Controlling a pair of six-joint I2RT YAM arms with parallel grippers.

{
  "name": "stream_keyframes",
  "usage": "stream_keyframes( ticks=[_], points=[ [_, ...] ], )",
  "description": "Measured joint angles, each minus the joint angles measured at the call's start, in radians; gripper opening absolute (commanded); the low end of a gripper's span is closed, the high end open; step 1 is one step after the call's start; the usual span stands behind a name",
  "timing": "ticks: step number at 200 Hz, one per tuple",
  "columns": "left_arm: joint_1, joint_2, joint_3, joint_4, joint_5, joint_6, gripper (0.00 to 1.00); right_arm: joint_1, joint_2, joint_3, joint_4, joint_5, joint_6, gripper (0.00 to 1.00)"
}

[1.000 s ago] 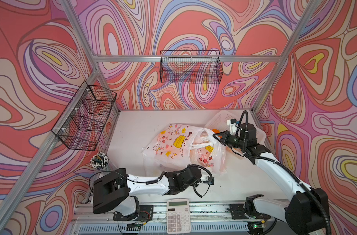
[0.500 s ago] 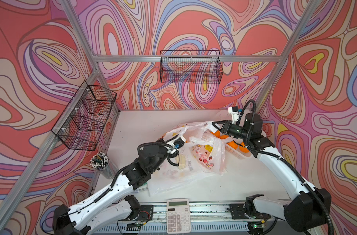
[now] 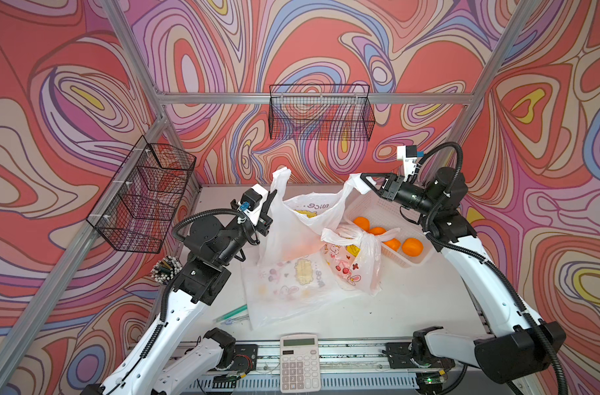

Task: Place the oranges into plastic bags & tie knots
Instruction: Adjust the plastic bag, then tie the plastic bag to the plastic bag.

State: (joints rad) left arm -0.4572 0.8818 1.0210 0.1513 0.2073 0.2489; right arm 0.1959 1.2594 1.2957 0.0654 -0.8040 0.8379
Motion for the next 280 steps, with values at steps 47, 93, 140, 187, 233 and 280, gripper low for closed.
stream_keyframes(
  ticks=[47,93,140,187,233,280],
  points=[
    [0.009,-0.035,-0.071,-0.026,-0.039,-0.113,0.0,0.0,-0.011,-0.111,0.052,-0.039,0.039,0.0],
    [0.084,-0.03,-0.18,-0.032,-0.043,-0.219,0.0,-0.004,0.022,-0.101,0.043,-0.064,-0.001,0.61],
    [0.179,-0.05,-0.227,-0.012,-0.019,-0.314,0.0,-0.011,-0.055,-0.057,0.006,0.033,-0.29,0.83],
    [0.249,-0.047,-0.251,0.019,0.021,-0.385,0.0,-0.011,-0.136,-0.325,0.148,0.028,-0.662,0.94],
    [0.286,-0.013,-0.261,0.069,0.069,-0.441,0.0,0.004,-0.063,-0.515,0.298,-0.095,-0.928,0.98],
    [0.288,-0.008,-0.263,0.082,0.085,-0.449,0.0,0.148,0.109,-0.366,0.304,-0.158,-1.122,0.98]
  ],
)
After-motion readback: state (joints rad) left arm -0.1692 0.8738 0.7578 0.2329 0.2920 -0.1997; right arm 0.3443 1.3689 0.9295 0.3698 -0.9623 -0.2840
